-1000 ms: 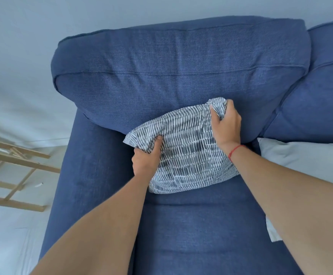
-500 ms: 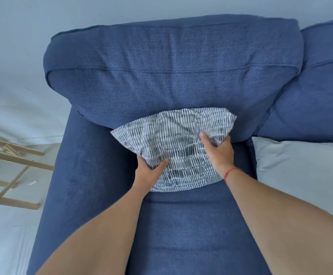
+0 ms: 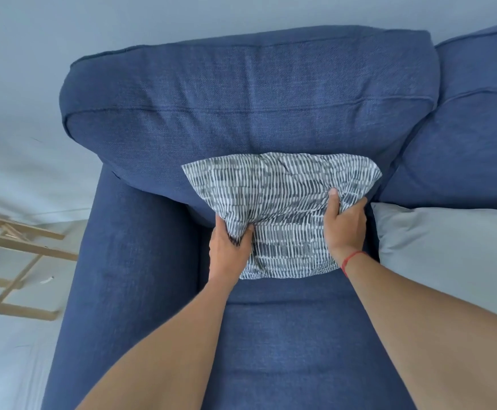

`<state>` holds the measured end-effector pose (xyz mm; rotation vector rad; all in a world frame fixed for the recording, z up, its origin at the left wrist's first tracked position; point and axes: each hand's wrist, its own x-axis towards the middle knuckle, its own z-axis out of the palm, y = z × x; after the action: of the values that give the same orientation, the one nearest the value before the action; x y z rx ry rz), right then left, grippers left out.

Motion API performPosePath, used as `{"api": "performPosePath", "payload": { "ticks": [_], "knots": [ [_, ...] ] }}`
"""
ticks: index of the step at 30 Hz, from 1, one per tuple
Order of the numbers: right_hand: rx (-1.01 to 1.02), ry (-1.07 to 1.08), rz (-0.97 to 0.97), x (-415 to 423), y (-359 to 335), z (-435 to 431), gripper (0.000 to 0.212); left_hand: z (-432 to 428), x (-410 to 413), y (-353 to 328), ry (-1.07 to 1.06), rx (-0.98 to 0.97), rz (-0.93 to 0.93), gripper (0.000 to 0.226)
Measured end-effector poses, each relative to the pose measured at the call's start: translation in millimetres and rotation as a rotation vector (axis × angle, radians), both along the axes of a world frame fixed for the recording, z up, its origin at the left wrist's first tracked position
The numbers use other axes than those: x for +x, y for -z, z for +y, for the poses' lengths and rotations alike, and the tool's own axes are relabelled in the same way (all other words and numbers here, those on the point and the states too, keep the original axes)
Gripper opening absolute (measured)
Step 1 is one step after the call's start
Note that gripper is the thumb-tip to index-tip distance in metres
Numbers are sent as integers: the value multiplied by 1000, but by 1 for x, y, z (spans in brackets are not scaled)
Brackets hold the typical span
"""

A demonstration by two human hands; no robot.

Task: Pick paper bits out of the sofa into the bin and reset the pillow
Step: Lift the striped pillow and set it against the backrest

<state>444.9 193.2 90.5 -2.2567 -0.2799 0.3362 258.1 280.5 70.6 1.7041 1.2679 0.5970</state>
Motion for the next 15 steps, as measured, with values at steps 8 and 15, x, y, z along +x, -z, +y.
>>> {"api": "performPosePath", "payload": {
  "ticks": [8,15],
  "knots": [
    [-22,42,-76,25,-8,15,69,9,15,-4,17,-90,75,79],
    [-184,50,191,33,3,22,86,23,19,-6,7,-430,190,107]
  ]
}}
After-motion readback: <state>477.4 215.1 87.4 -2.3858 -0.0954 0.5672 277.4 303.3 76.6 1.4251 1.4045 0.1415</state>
